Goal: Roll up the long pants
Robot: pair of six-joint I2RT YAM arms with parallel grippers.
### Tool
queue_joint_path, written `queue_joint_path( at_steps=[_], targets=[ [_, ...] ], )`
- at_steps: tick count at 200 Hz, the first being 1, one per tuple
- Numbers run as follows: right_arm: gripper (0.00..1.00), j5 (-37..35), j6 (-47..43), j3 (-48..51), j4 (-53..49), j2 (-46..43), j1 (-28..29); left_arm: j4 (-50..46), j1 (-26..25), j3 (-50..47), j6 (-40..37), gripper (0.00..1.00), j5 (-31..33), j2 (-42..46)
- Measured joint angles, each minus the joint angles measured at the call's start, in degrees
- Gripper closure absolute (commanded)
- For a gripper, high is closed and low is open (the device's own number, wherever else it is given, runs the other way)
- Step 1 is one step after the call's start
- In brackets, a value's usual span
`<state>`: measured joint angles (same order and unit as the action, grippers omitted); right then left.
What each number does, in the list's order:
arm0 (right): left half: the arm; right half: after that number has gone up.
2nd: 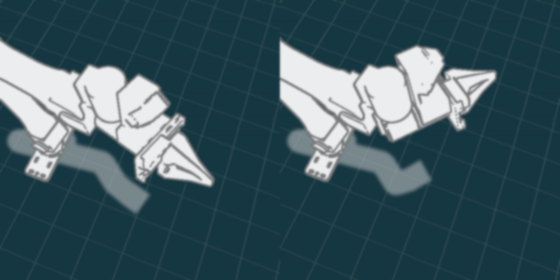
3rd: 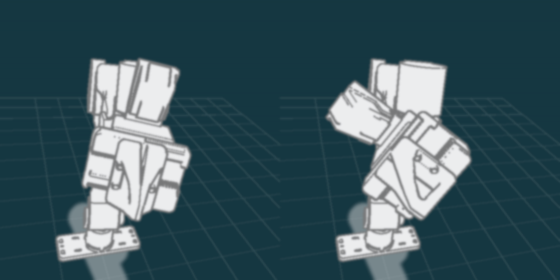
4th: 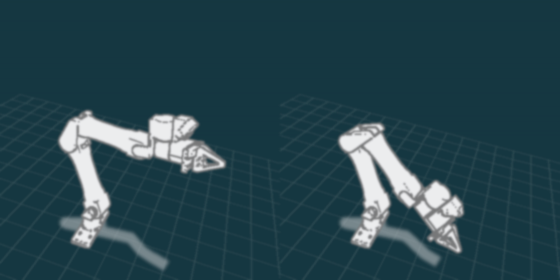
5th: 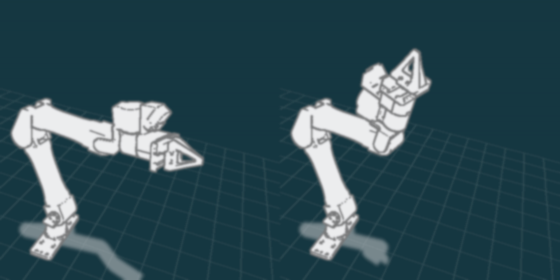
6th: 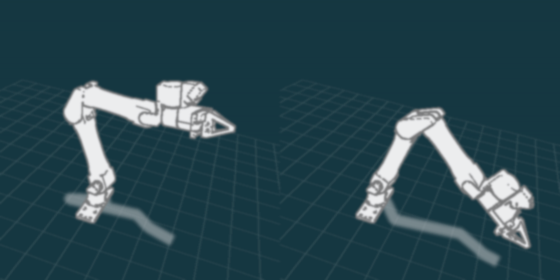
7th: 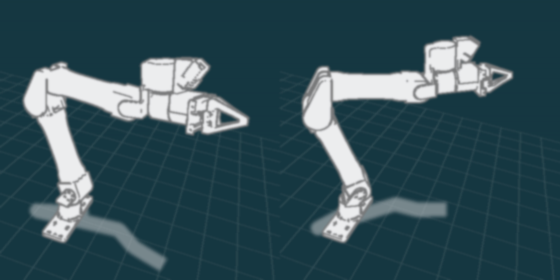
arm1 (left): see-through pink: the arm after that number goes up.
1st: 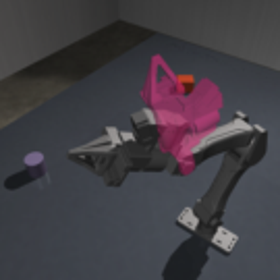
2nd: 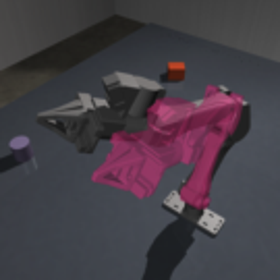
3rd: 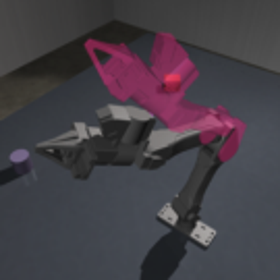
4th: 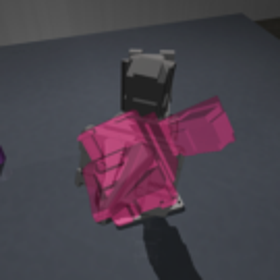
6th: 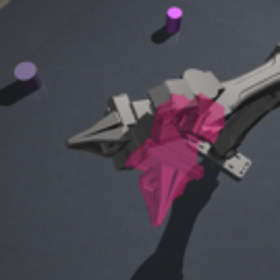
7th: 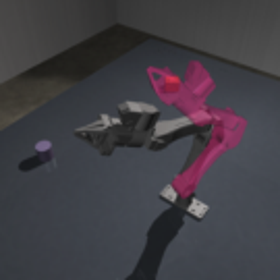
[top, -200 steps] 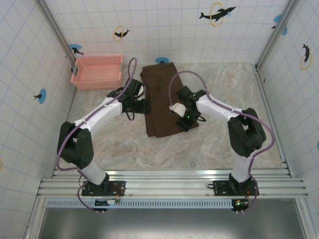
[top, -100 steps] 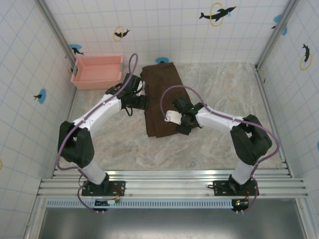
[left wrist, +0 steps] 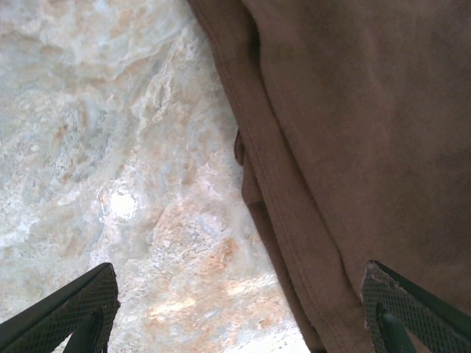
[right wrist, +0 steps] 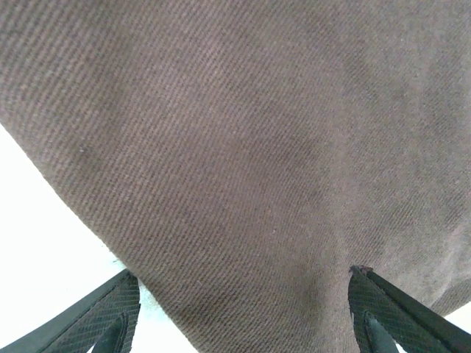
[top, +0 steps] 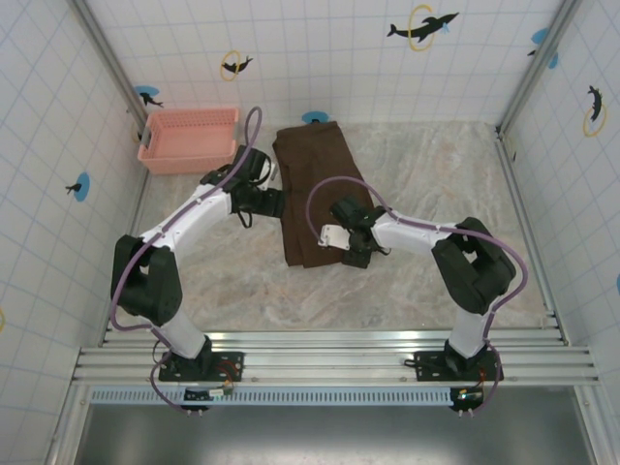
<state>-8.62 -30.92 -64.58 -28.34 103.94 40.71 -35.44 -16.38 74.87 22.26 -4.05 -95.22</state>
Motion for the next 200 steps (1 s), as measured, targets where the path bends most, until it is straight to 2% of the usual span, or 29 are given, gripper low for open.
queue_joint_path(
  at_steps=[45, 80, 120, 142, 156, 178, 200],
  targets=[
    [0.23, -1.79, -0.46, 2.43, -0.66, -1.9, -0.02, 0.33, 0.66, -1.57, -1.07, 0.13, -1.29, 1.01],
    [0.28, -3.89, 0.74, -0.28, 0.44, 1.07, 0.24, 0.46, 0.66, -1.62, -1.11, 0.13, -2.73, 1.16],
    [0.54, -3.28, 2.95, -5.62, -0.02, 5.64, -0.11, 0.48, 0.66, -1.62, -1.27, 0.13, -3.82, 1.16],
    [0.58, 0.48, 5.16, -7.17, -2.27, 6.32, -1.4, 0.48, 0.66, -1.62, -1.55, 0.12, -4.28, 1.16],
    [0.64, 3.69, 6.51, -7.8, -4.74, 6.29, -2.36, 0.46, 0.66, -1.62, -2.27, 0.12, -4.57, 1.16],
    [0.72, 9.25, 9.6, -11.04, -11.13, 6.29, -3.17, 0.33, 0.66, -1.6, -3.82, 0.12, -5.09, 1.16],
    [0.75, 15.98, 13.42, -16.59, -18.47, 6.29, -2.93, -0.22, 0.66, -1.44, -5.44, 0.12, -5.84, 1.16]
  ],
)
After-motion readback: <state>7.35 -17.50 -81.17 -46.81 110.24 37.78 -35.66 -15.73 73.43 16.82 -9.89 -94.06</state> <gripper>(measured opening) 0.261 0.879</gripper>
